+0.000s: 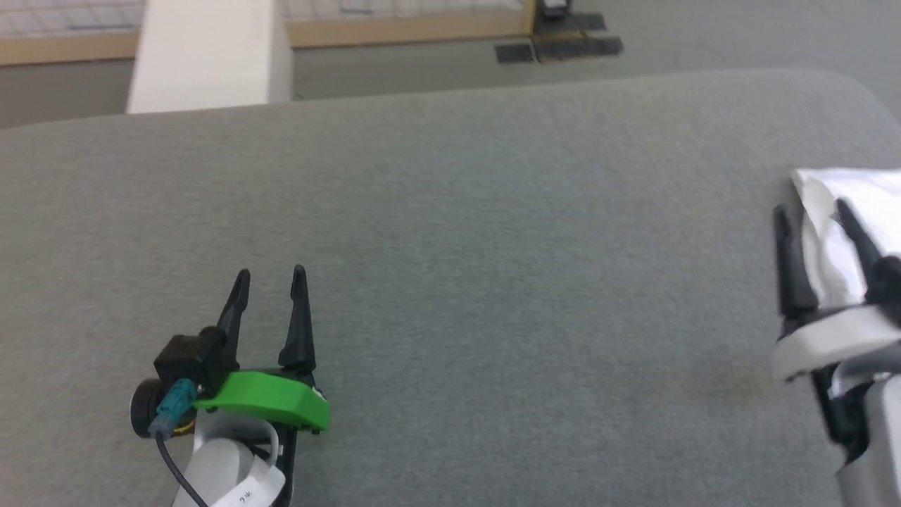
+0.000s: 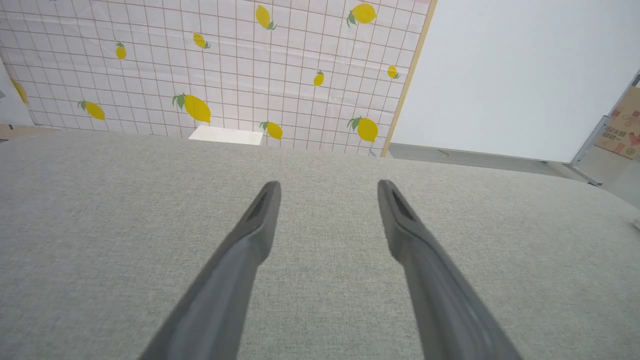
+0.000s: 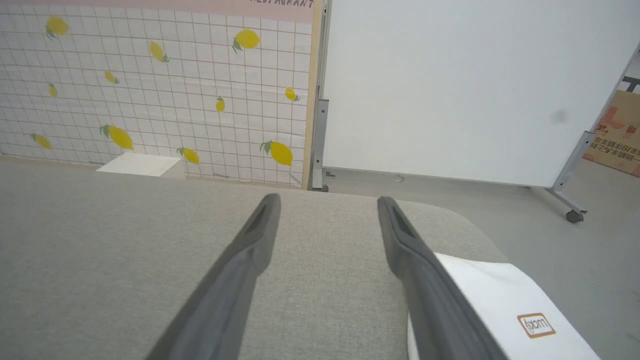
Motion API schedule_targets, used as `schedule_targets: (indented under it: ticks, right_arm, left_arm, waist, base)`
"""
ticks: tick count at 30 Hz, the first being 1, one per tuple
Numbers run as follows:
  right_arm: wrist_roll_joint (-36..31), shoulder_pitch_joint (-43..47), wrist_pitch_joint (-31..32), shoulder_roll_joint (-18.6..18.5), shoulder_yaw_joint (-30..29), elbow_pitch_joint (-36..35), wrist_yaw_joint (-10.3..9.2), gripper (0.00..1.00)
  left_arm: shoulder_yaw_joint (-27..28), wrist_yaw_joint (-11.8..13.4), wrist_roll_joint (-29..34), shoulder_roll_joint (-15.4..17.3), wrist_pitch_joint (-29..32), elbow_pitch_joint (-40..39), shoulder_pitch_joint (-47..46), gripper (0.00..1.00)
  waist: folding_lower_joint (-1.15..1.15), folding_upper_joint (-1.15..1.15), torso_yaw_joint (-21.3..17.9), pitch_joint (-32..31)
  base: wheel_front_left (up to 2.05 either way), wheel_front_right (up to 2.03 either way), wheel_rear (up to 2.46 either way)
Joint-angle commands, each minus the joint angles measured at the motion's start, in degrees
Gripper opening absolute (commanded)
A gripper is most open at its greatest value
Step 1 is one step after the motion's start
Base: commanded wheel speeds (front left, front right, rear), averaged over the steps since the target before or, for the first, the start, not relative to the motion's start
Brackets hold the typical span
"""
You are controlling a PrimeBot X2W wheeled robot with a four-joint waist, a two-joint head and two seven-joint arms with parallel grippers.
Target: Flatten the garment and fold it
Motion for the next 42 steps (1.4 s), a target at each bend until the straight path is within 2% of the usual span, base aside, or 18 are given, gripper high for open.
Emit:
schedule_targets:
  ticks: [1, 8, 17, 38, 39, 42]
  right_arm:
    - [0.63, 2.16, -0.14, 1.40, 0.14, -2.03, -0.10, 1.00]
    - [1.53, 9.06, -0.63, 6.13, 0.21, -6.83, -0.10, 1.00]
    - [-0.90, 12.97, 0.60, 9.53, 0.71, -8.17, -0.10, 1.00]
    - [-1.63, 14.28, 0.98, 10.72, 1.37, -8.74, -0.10, 1.00]
    - [-1.69, 14.11, 1.01, 10.53, 1.30, -8.40, 0.00, 0.00]
    - [-1.70, 14.11, 1.03, 10.51, 1.29, -8.39, 0.00, 0.00]
  left_arm:
    - [0.09, 0.18, -0.53, -0.23, -0.27, 0.14, 0.86, 1.00]
    - [-0.42, -0.11, -1.34, -0.43, -0.27, 0.98, 2.68, 1.00]
    - [-1.22, -0.14, -1.89, -0.51, -0.28, 2.23, 3.90, 1.00]
    - [-3.16, 0.89, -3.22, -0.53, -0.28, 2.92, 3.85, 1.00]
    - [-3.08, 0.58, -3.00, -0.27, 0.02, 2.76, 3.71, 0.00]
    - [-3.03, 0.59, -2.97, -0.26, 0.05, 2.72, 3.71, 0.00]
  waist:
    - [0.00, 0.00, 4.78, -4.74]
    - [0.00, 0.00, 6.66, -6.59]
    - [0.00, 0.00, 7.69, -7.72]
    - [0.00, 0.00, 7.81, -6.81]
    - [0.00, 0.00, 7.80, -6.85]
    - [0.00, 0.00, 7.79, -6.86]
  base:
    - [0.00, 0.00, 0.00]
    - [0.00, 0.00, 0.00]
    - [0.00, 0.00, 0.00]
    - [0.00, 0.00, 0.00]
    - [0.00, 0.00, 0.00]
    - [0.00, 0.00, 0.00]
